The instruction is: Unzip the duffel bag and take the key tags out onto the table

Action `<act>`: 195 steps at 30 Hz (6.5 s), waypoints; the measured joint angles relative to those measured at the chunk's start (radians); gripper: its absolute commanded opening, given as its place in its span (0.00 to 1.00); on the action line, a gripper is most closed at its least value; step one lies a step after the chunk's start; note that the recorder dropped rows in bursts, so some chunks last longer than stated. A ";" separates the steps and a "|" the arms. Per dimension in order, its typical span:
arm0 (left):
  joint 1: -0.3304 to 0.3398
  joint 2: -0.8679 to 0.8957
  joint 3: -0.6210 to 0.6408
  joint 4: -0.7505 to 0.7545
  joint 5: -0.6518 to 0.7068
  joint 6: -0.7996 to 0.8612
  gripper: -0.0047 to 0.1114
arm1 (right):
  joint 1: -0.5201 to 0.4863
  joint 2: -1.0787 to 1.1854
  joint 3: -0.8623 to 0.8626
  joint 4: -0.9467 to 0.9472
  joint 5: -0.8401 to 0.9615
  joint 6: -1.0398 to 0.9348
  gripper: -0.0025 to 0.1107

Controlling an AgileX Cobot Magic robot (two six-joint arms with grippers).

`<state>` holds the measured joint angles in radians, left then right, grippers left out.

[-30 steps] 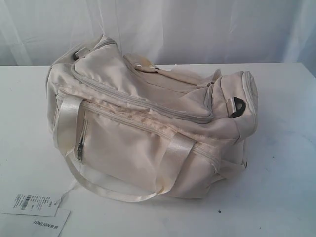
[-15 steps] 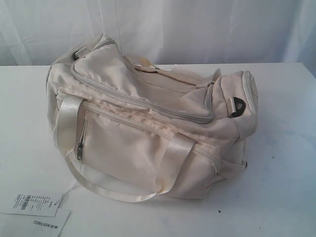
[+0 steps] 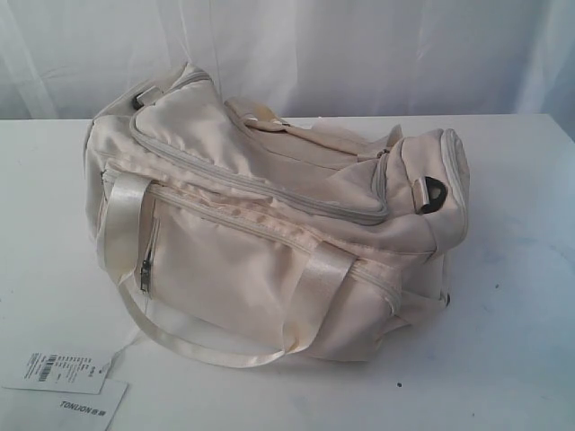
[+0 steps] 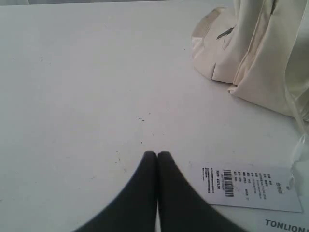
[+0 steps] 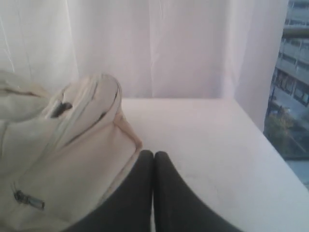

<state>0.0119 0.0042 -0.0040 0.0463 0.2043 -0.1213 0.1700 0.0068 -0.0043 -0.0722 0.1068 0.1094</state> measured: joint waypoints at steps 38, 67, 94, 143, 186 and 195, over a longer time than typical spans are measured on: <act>0.000 0.000 0.000 -0.002 -0.126 0.121 0.04 | 0.000 -0.002 0.000 -0.004 -0.614 0.021 0.02; 0.000 -0.001 0.000 -0.004 -0.817 -0.077 0.04 | 0.000 -0.002 0.000 0.011 -0.523 0.045 0.02; -0.013 0.525 -0.568 -0.046 -0.039 -0.100 0.04 | 0.000 0.504 -0.573 0.052 0.181 0.047 0.02; -0.536 1.673 -1.441 -0.896 0.515 0.716 0.04 | 0.049 1.721 -1.210 0.520 0.877 -0.506 0.02; -0.579 1.808 -1.458 -1.045 0.473 0.898 0.04 | 0.050 1.999 -1.493 0.834 0.719 -0.611 0.02; -0.579 1.808 -1.458 -1.119 0.445 1.003 0.14 | 0.050 1.866 -1.493 0.860 0.704 -0.625 0.02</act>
<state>-0.5676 1.8118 -1.4622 -1.0727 0.6491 0.8821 0.2195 1.8728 -1.4969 0.7878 0.8111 -0.5154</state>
